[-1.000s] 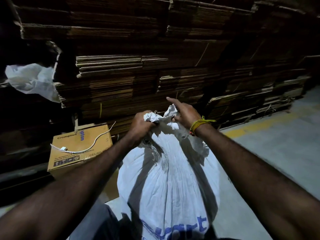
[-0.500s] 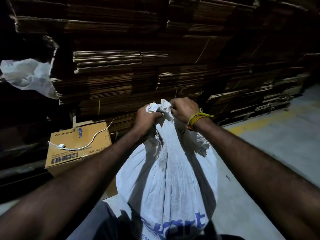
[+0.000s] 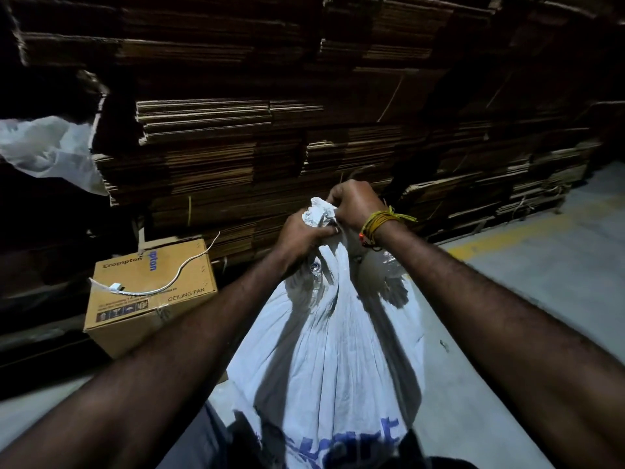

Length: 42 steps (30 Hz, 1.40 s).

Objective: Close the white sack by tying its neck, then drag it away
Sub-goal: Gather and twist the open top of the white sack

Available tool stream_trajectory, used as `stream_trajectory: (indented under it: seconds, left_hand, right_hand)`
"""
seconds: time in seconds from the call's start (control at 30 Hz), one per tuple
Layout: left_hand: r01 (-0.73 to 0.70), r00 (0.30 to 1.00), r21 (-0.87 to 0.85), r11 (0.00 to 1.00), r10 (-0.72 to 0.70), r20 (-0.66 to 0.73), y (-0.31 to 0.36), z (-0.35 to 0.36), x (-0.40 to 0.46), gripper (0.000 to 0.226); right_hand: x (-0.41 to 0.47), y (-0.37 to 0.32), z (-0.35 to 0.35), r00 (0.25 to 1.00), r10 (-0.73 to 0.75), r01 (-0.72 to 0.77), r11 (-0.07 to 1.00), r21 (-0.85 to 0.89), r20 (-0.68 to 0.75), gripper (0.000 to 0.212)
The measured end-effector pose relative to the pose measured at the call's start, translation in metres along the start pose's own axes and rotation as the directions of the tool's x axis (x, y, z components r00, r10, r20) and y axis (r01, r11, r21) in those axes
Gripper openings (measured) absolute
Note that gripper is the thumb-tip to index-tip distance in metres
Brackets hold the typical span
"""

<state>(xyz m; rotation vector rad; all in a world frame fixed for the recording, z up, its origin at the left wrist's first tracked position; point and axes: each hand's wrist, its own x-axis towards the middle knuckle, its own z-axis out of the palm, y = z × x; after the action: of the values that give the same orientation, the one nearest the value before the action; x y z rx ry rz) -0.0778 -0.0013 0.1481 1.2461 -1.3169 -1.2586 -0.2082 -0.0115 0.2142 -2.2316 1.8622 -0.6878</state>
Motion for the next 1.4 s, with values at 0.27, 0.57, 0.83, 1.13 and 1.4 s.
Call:
stream_trajectory:
  seconds: [0.27, 0.57, 0.83, 1.13, 1.4]
  left_hand:
    - [0.153, 0.934, 0.149, 0.977, -0.093, -0.346, 0.002, -0.003, 0.013, 0.030]
    - [0.078, 0.932, -0.446, 0.892, -0.224, -0.285, -0.016, 0.004, 0.008, 0.029]
    - [0.148, 0.980, -0.497, 0.855, -0.193, -0.040, -0.022, -0.018, -0.005, 0.035]
    - [0.135, 0.990, -0.401, 0.906, -0.112, 0.080, -0.019, -0.033, -0.010, 0.034]
    - [0.089, 0.995, -0.373, 0.924, -0.064, 0.080, -0.018, -0.031, -0.006, 0.025]
  right_hand:
    - [-0.006, 0.020, 0.003, 0.995, 0.018, -0.052, 0.935, 0.350, 0.099, 0.023]
    - [-0.038, 0.065, 0.021, 0.982, 0.145, -0.167, 0.966, 0.195, 0.120, 0.048]
    - [-0.019, 0.075, 0.015, 0.910, 0.088, -0.210, 0.940, 0.268, 0.405, 0.082]
    - [-0.001, 0.056, 0.006, 0.862, 0.019, -0.098, 0.987, 0.130, 0.507, 0.072]
    - [-0.004, 0.067, 0.001, 0.935, 0.006, -0.112, 0.953, 0.281, 0.354, 0.012]
